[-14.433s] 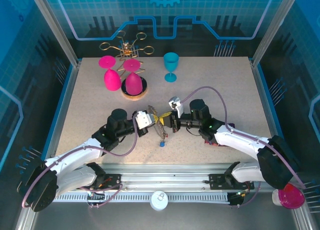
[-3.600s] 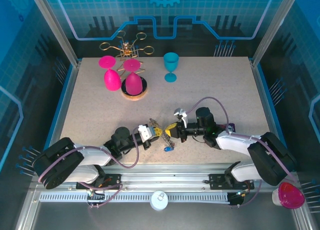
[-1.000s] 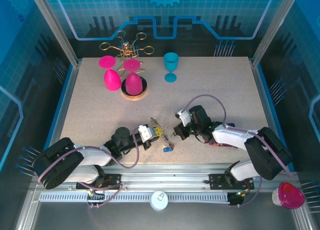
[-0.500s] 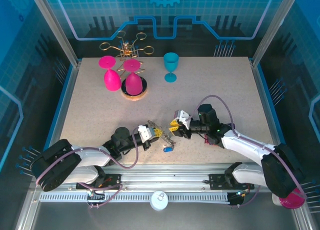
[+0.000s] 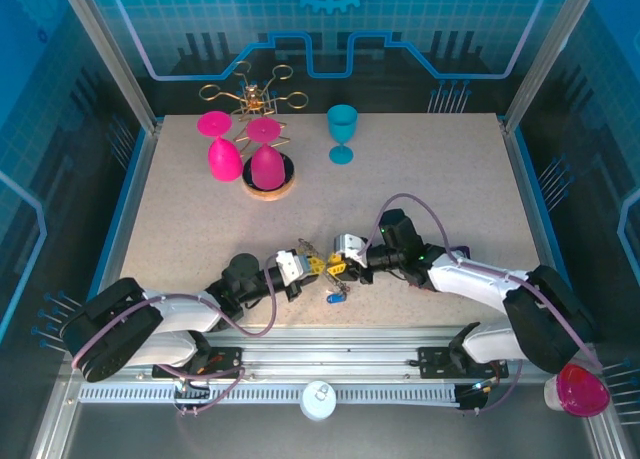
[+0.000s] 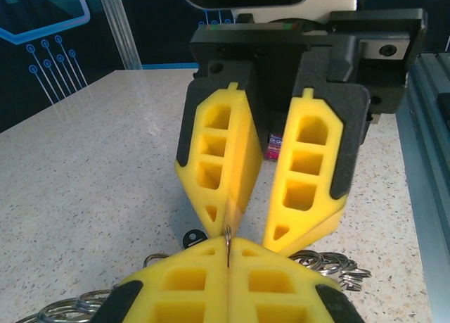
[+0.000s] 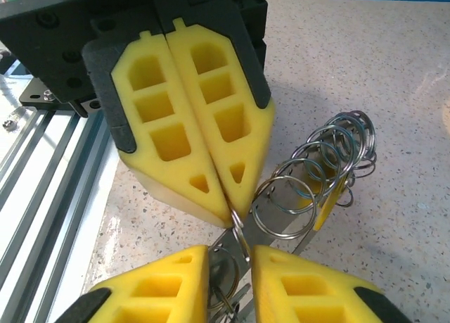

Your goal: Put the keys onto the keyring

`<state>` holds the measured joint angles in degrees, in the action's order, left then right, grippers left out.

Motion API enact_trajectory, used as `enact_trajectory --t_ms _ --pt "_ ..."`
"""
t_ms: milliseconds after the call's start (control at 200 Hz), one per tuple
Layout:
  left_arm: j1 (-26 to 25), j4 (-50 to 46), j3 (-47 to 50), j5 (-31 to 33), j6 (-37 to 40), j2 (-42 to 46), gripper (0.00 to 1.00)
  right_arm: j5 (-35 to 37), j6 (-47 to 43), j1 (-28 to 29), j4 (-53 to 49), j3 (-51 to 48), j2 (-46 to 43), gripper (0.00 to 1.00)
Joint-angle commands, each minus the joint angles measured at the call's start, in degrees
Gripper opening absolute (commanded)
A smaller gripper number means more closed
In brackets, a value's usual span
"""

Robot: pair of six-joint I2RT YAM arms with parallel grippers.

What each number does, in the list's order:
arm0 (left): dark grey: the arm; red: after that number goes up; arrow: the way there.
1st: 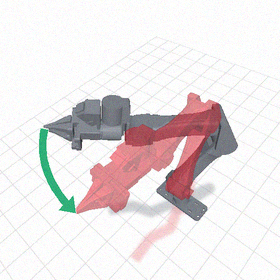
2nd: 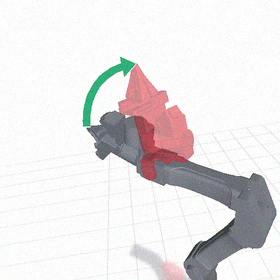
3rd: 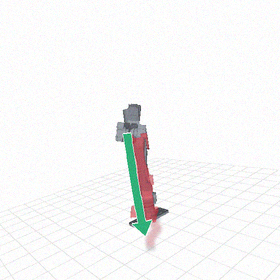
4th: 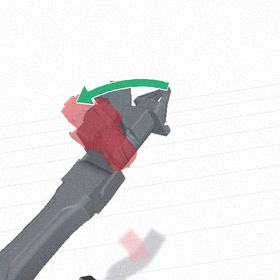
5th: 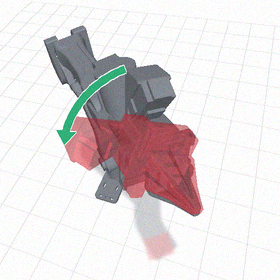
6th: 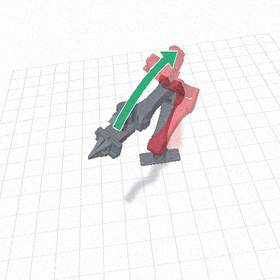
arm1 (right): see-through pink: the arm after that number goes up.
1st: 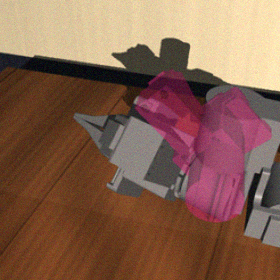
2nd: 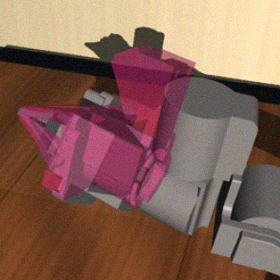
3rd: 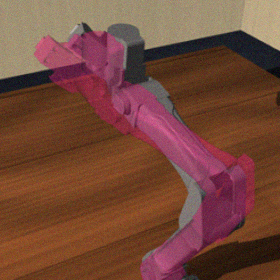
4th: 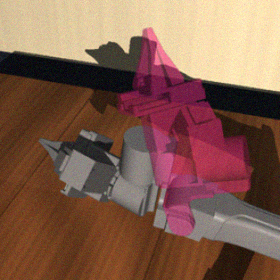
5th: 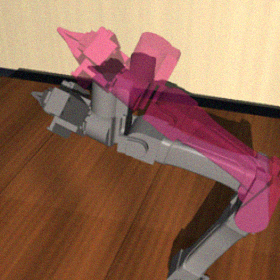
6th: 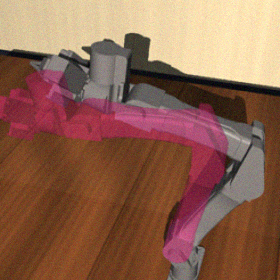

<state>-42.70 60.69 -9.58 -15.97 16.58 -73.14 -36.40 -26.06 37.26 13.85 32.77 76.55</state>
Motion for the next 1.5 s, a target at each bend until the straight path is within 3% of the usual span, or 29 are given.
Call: enact_trajectory --t_ms 0,115,270,295,320,475,685,1001,1141,1261,1496 --pt "0.5 0.9 -0.5 -1.7 -0.3 0.2 0.00 -1.3 -0.8 0.9 1.3 1.6 1.0 0.16" --pt "0.5 0.8 -0.5 -1.4 -0.5 0.6 0.00 -1.9 -0.7 0.9 1.3 1.6 0.9 0.00" --pt "0.5 -2.9 -1.2 1.1 -0.9 2.3 0.02 -1.2 -0.6 0.9 -0.1 2.4 -0.2 0.00" --pt "0.5 -5.2 -1.7 1.8 -0.9 3.2 0.12 -1.0 -0.6 0.9 -1.2 2.8 -0.5 0.00" --pt "0.5 -8.3 -2.4 2.4 -0.9 4.6 0.14 -0.7 -0.6 0.9 -2.4 3.3 -0.7 0.00" --pt "0.1 -31.4 -7.3 4.6 2.4 13.9 0.17 1.2 -1.1 1.0 -8.1 5.6 -1.4 0.00" --pt "-0.2 -44.9 -11.1 5.4 4.1 17.7 0.18 4.7 -2.3 2.5 -12.0 7.9 -0.8 0.00" --pt "-0.1 -47.8 -12.7 3.6 4.4 16.8 0.31 7.0 -4.7 4.6 -13.4 9.4 -0.4 0.00" --pt "0.1 -47.2 -13.5 3.9 5.8 15.4 0.31 7.5 -6.5 5.6 -14.1 10.0 -0.1 0.00" --pt "0.4 -45.5 -13.8 3.4 6.5 14.5 0.30 7.6 -7.9 6.6 -14.4 10.6 0.5 0.00" --pt "0.9 -44.6 -14.4 0.9 7.3 12.8 0.17 8.0 -9.6 7.7 -15.7 11.9 1.6 0.00"
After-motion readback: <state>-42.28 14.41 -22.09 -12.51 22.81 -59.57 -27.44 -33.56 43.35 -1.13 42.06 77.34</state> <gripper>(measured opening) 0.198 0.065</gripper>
